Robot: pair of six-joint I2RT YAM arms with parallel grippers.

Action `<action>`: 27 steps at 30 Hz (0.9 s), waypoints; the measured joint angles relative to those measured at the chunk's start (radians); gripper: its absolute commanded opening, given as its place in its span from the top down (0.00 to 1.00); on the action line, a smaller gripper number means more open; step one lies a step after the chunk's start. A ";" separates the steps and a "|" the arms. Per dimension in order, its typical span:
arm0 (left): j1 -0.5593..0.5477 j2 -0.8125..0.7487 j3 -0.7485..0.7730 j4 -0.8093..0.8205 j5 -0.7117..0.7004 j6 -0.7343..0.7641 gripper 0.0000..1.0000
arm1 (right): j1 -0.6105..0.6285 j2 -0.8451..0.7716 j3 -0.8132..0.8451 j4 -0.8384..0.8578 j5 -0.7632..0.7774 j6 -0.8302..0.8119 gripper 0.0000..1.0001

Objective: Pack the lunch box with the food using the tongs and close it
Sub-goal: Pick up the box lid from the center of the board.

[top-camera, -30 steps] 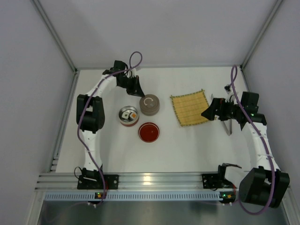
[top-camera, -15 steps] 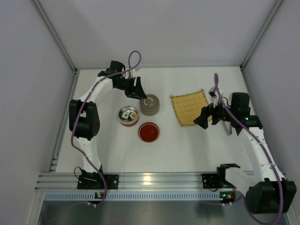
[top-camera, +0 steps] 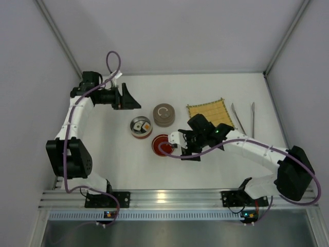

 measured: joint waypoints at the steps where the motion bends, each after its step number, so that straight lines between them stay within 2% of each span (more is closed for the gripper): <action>1: 0.044 0.000 -0.011 -0.006 0.018 0.003 0.02 | 0.023 0.026 0.000 0.004 0.020 -0.016 0.19; 5: 0.172 0.003 -0.020 -0.077 0.048 0.065 0.02 | 0.099 0.119 0.002 0.038 0.080 -0.067 0.22; 18: 0.158 0.001 -0.099 -0.151 0.048 0.193 0.02 | 0.136 0.355 0.105 0.141 0.097 -0.168 0.33; 22: 0.158 0.003 -0.114 -0.157 0.041 0.222 0.02 | 0.137 0.407 0.142 0.145 0.079 -0.195 0.39; 27: 0.158 0.003 -0.154 -0.158 0.034 0.240 0.02 | 0.154 0.463 0.178 0.140 0.072 -0.238 0.52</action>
